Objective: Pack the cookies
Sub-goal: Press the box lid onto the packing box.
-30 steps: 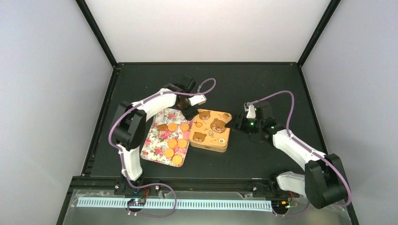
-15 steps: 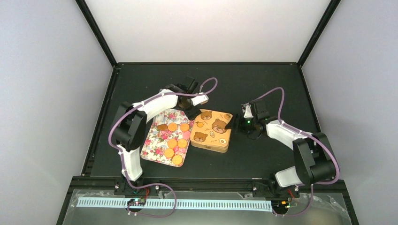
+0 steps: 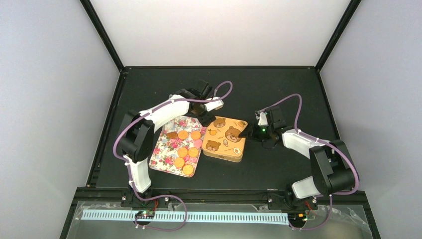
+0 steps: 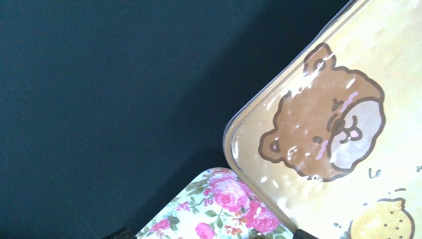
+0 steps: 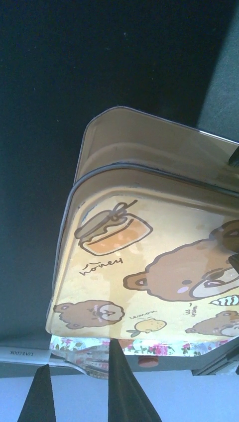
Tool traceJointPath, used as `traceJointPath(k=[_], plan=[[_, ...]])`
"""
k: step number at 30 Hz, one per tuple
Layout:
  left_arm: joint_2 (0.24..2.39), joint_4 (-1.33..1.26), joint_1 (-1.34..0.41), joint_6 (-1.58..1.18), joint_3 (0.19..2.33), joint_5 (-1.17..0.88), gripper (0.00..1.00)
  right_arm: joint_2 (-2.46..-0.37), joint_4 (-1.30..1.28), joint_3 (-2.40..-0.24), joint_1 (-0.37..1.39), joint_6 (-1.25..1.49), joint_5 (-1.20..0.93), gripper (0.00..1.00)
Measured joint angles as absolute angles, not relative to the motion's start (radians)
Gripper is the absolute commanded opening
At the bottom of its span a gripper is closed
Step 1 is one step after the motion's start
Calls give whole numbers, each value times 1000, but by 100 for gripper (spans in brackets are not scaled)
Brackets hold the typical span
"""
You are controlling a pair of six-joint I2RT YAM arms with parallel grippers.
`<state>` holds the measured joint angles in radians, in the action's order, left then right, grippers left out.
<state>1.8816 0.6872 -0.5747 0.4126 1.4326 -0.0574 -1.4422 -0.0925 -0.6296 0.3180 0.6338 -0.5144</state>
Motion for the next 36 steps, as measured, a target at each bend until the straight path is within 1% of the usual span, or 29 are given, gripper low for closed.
traceJointPath(k=[4,8,12,15,18,19,21,23,24,25,26,29,32,36], plan=[[1878,699,-579,412,1438,-57,86,-1451,-58,-616,309,633,-533,43],[1863,739,-579,418,1444,-58,87,-1451,-1,-588,306,638,-541,39],[1802,779,-578,432,1444,-89,87,-1450,54,-569,305,645,-549,35],[1765,795,-581,439,1444,-118,87,-1441,49,-572,305,639,-542,34],[1756,800,-585,449,1436,-146,86,-1428,-9,-599,308,616,-513,35],[1756,801,-586,453,1430,-153,87,-1426,-28,-609,308,607,-503,38],[1756,807,-590,458,1411,-165,87,-1425,-70,-632,303,587,-482,51],[1756,825,-590,464,1402,-170,89,-1426,-120,-656,295,561,-455,61],[1756,831,-590,468,1402,-171,91,-1427,-139,-664,290,554,-445,66],[1755,834,-588,471,1402,-172,97,-1427,-170,-677,286,537,-428,71],[1755,840,-585,473,1404,-173,98,-1426,-191,-687,283,531,-417,79],[1753,877,-558,480,1423,-186,99,-1418,-281,-739,276,493,-368,99],[1740,904,-495,479,1465,-196,99,-1392,-356,-810,267,463,-318,100],[1671,899,-348,476,1490,-210,99,-1362,-408,-913,248,435,-256,100]])
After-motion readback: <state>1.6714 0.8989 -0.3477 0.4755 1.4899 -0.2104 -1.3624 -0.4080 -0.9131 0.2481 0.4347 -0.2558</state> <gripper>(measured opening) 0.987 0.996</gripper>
